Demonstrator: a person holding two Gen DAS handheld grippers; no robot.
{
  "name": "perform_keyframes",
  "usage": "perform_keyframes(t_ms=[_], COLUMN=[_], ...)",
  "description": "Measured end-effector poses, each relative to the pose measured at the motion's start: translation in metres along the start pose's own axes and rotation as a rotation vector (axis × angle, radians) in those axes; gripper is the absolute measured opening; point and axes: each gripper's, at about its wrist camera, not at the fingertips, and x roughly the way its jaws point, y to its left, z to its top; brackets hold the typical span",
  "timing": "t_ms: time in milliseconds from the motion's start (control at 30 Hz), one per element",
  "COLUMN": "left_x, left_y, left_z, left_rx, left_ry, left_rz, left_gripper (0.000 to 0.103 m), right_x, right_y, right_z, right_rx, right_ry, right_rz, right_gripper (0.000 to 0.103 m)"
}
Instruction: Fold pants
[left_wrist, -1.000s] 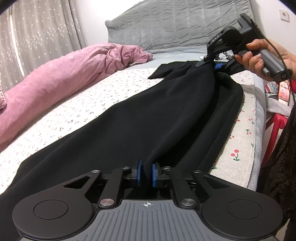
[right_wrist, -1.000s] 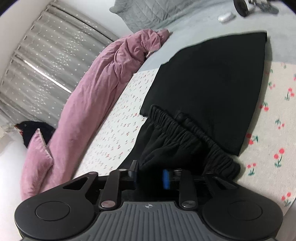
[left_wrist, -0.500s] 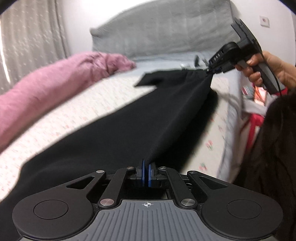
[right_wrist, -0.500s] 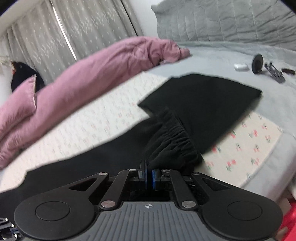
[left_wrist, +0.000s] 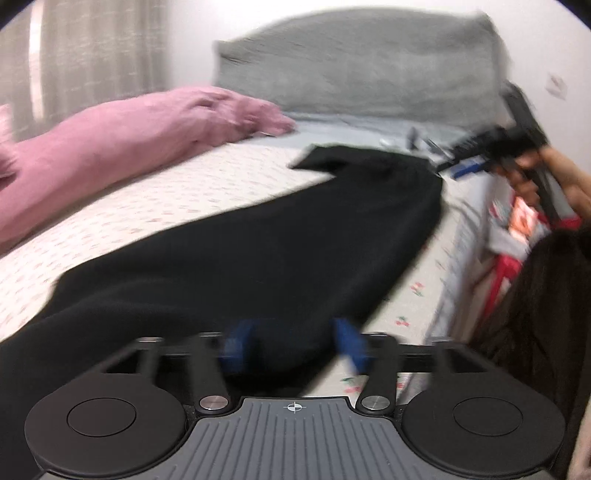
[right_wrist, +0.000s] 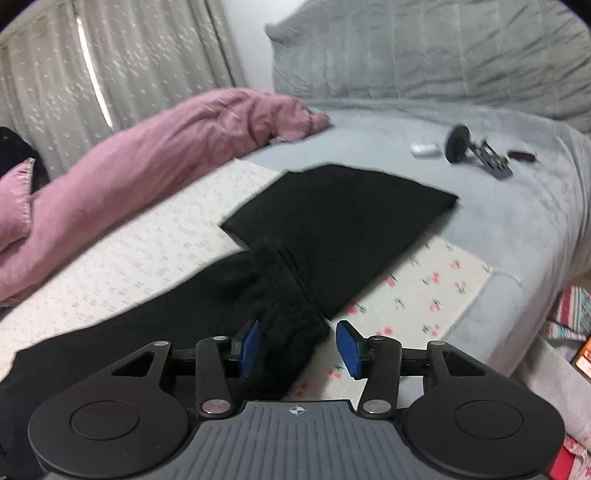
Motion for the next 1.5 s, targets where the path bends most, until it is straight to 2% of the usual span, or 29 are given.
perform_keyframes(t_ms=[67, 100, 133, 200, 367, 500, 600, 833, 967, 1033, 1100, 1200, 1267, 1400, 1433, 1500], left_x=[-0.013, -0.019, -0.026, -0.041, -0.079, -0.102, -0.115, -0.140, -0.146, -0.148, -0.148, -0.146, -0.149, -0.167, -0.169, -0.163], left_y=[0.013, 0.022, 0.029, 0.046, 0.085, 0.098, 0.108, 0.131, 0.141, 0.146, 0.149, 0.160, 0.159, 0.149, 0.151, 0.160], left_z=[-0.002, -0.004, -0.006, -0.012, -0.031, -0.048, -0.060, -0.090, -0.107, -0.113, -0.118, -0.124, -0.123, -0.116, -0.116, -0.119], left_rx=[-0.061, -0.097, -0.132, -0.213, -0.432, -0.484, -0.507, -0.613, -0.669, -0.708, -0.749, -0.790, -0.781, -0.745, -0.752, -0.773], left_ry=[-0.021, -0.026, -0.033, -0.051, -0.085, -0.101, -0.110, -0.116, -0.102, -0.092, -0.084, -0.069, -0.086, -0.170, -0.154, -0.041], left_rz=[0.050, 0.077, 0.110, 0.203, 0.408, 0.593, 0.690, 0.805, 0.828, 0.828, 0.841, 0.817, 0.808, 0.896, 0.929, 0.974], left_gripper=[0.074, 0.074, 0.074, 0.081, 0.084, 0.084, 0.084, 0.083, 0.079, 0.067, 0.035, 0.006, 0.002, 0.002, 0.002, 0.005], right_x=[-0.005, -0.006, -0.006, -0.001, 0.008, 0.012, 0.011, 0.006, 0.003, 0.001, -0.002, 0.000, 0.002, 0.005, 0.006, 0.007], right_y=[0.011, 0.021, 0.031, 0.056, 0.118, 0.159, 0.185, 0.229, 0.247, 0.252, 0.254, 0.253, 0.252, 0.244, 0.243, 0.242], right_z=[0.001, 0.000, -0.003, -0.009, -0.036, -0.055, -0.066, -0.090, -0.104, -0.111, -0.117, -0.121, -0.123, -0.117, -0.118, -0.119], right_rx=[-0.039, -0.068, -0.099, -0.169, -0.337, -0.455, -0.525, -0.654, -0.732, -0.772, -0.806, -0.831, -0.830, -0.784, -0.777, -0.780], right_ry=[-0.006, -0.004, 0.003, 0.036, 0.095, 0.133, 0.155, 0.192, 0.224, 0.244, 0.262, 0.300, 0.307, 0.323, 0.333, 0.361], right_rz=[0.040, 0.070, 0.107, 0.189, 0.393, 0.524, 0.591, 0.734, 0.800, 0.818, 0.824, 0.812, 0.797, 0.808, 0.813, 0.818], right_gripper=[0.061, 0.070, 0.071, 0.071, 0.071, 0.071, 0.071, 0.071, 0.067, 0.058, 0.050, 0.046, 0.045, 0.042, 0.043, 0.044])
